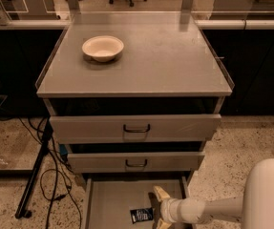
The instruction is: Pick rxbar blueberry from bottom drawer and place on counter
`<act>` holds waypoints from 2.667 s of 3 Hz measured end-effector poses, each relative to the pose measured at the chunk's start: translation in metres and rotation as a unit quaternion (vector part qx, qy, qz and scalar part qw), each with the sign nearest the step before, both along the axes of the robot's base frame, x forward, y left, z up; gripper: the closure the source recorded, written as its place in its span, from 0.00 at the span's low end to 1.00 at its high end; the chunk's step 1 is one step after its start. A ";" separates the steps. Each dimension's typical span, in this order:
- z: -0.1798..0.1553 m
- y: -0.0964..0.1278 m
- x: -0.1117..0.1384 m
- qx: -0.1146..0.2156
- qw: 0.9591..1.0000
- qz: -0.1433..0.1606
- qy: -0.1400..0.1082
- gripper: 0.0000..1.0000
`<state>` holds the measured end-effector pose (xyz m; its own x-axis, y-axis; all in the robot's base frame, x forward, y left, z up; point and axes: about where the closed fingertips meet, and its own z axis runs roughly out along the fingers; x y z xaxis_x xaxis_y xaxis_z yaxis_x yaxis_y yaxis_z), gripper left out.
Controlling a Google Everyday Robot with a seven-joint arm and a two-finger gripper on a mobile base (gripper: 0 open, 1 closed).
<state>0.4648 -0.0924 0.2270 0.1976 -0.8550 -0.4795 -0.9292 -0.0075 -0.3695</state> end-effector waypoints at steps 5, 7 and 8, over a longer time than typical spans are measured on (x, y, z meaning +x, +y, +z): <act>-0.094 0.012 0.021 -0.004 0.999 -0.016 0.041 0.00; -0.128 0.043 0.034 -0.037 0.995 0.008 0.092 0.00; -0.128 0.043 0.034 -0.037 0.995 0.008 0.092 0.00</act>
Offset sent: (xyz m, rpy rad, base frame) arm 0.0183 -0.0081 -0.0577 0.0009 -0.0152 -0.0307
